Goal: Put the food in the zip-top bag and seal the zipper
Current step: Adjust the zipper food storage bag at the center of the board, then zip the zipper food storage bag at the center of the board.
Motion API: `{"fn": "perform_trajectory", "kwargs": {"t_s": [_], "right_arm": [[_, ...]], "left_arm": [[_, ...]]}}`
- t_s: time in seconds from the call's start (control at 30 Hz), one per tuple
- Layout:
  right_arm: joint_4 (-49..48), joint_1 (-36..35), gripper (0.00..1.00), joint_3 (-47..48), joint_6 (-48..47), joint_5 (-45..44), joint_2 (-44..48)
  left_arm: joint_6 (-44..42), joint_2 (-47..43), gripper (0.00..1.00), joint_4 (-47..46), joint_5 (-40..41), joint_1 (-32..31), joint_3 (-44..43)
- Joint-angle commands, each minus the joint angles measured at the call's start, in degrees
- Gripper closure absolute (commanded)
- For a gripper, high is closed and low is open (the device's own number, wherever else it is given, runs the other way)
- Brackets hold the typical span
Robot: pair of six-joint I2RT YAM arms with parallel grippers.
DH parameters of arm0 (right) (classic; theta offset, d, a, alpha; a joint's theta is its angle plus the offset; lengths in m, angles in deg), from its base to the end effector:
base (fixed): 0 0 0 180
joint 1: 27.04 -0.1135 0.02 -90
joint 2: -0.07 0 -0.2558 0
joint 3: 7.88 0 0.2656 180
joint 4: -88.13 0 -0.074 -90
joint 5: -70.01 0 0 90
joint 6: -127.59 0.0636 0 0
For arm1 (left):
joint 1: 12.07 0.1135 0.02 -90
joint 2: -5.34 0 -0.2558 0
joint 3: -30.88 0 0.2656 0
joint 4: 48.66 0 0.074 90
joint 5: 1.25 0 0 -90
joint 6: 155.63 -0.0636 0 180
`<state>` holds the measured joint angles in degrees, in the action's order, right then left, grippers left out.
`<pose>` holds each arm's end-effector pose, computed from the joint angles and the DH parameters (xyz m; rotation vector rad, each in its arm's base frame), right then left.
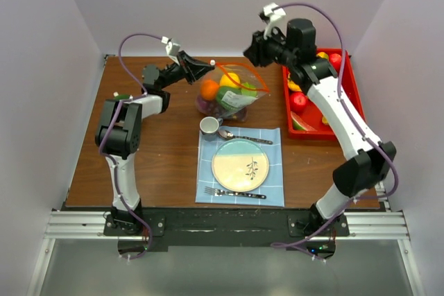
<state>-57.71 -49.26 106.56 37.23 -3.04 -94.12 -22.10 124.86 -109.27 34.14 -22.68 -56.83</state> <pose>0.3806 0.1755 0.4281 -0.5655 1.7465 0.5373 0.4513 -0.1373 0.2495 0.5868 1.2782 -1.3024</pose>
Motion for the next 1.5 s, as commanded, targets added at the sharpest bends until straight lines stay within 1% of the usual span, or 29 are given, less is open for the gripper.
{"fn": "perform_trajectory", "kwargs": {"t_s": [0.0, 0.07, 0.17, 0.27, 0.43, 0.53, 0.67, 0.8, 0.93, 1.07, 1.3, 1.47], "right_arm": [[-0.36, -3.97, 0.64, 9.43, -5.97, 8.34, -8.43], [0.16, -4.15, 0.64, 14.42, -5.27, 10.90, -11.26], [2.71, -4.41, 0.66, 21.28, -5.00, 15.38, -17.24], [4.29, -5.03, 0.67, 23.94, -5.52, 17.06, -19.62], [3.50, -6.26, 0.66, 22.01, -7.02, 15.04, -18.66], [5.43, -6.26, 0.66, 24.29, -7.72, 14.78, -19.97], [6.93, -6.35, 0.66, 26.76, -7.81, 16.62, -21.56], [7.81, -6.43, 0.65, 25.80, -9.74, 13.82, -21.39], [8.69, -6.43, 0.61, 26.93, -10.19, 14.25, -22.52], [11.59, -6.43, 0.60, 30.89, -11.24, 14.78, -25.16], [12.29, -6.35, 0.60, 30.72, -12.21, 13.55, -26.48], [12.30, -6.43, 0.60, 30.54, -12.03, 14.34, -26.92]], "left_arm": [[3.93, 0.44, 1.00, -28.36, -2.60, 0.68, -2.69], [6.29, 1.06, 1.00, -29.86, -2.96, 0.94, -3.22], [9.89, 1.85, 1.00, -32.76, -4.36, 1.21, -4.71], [11.40, 1.85, 1.00, -34.17, -5.68, 1.29, -5.59], [12.98, 1.59, 1.00, -35.05, -7.79, 1.38, -6.82], [12.99, 1.06, 1.00, -34.96, -8.49, 1.38, -7.00], [13.16, 0.80, 1.00, -34.96, -8.67, 1.38, -7.17], [13.34, 0.27, 1.00, -34.96, -8.94, 1.38, -7.09], [13.43, 0.18, 1.00, -35.05, -9.20, 1.38, -7.09], [13.51, -0.08, 1.00, -34.96, -9.29, 1.38, -7.09], [13.51, -0.70, 1.00, -34.96, -9.29, 1.30, -7.00], [13.51, -0.87, 1.00, -34.96, -9.29, 1.30, -6.91]]}}
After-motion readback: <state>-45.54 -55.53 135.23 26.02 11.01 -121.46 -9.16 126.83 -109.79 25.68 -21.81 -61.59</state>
